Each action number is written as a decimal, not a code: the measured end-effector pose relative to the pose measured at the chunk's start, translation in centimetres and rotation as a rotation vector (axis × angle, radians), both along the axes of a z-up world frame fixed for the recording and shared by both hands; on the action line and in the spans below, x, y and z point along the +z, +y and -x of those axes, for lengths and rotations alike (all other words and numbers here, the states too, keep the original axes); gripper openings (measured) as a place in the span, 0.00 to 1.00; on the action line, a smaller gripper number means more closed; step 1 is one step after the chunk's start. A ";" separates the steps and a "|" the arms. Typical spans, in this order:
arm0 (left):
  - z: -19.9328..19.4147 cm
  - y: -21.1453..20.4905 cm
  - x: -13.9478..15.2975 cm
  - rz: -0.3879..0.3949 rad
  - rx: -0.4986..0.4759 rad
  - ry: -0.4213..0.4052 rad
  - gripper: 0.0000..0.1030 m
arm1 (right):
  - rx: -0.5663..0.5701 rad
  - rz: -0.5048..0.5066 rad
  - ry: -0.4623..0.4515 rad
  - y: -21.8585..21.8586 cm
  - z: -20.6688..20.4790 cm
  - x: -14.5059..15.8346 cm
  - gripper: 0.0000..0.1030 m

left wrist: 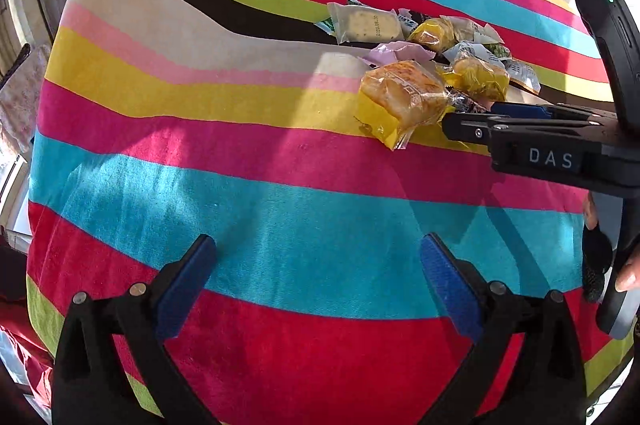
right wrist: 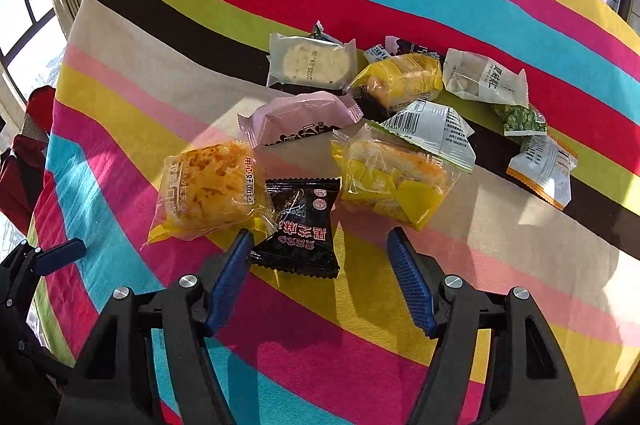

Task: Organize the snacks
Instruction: 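Grasp the orange bread bag with the left gripper while right grasps the black packet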

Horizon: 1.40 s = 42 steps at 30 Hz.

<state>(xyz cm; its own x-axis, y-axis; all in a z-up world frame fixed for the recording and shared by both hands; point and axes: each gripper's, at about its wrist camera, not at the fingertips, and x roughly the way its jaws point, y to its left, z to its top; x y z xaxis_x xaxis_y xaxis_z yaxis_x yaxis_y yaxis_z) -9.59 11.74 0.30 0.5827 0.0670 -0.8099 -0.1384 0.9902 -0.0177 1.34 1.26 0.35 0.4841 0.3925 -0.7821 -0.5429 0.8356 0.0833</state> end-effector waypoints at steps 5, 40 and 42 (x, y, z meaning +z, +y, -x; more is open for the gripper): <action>1.7 1.0 0.3 0.061 0.014 -0.027 0.98 | 0.026 0.010 -0.056 -1.0 1.3 -0.5 0.28; -11.2 -2.4 0.0 -0.031 -0.071 0.024 0.99 | 0.022 0.057 -0.092 -11.9 7.1 0.0 0.34; -11.2 -2.4 -0.1 -0.030 -0.070 0.024 0.99 | 0.004 0.077 -0.122 -11.5 7.7 -0.1 0.32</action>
<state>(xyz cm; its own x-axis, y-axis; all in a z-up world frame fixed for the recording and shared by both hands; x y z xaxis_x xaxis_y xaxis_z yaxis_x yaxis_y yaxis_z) 1.62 9.30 0.22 0.5676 0.0511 -0.8217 -0.0684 0.9975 0.0148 -6.35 -10.26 0.28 0.5759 0.3354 -0.7455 -0.5483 0.8349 -0.0479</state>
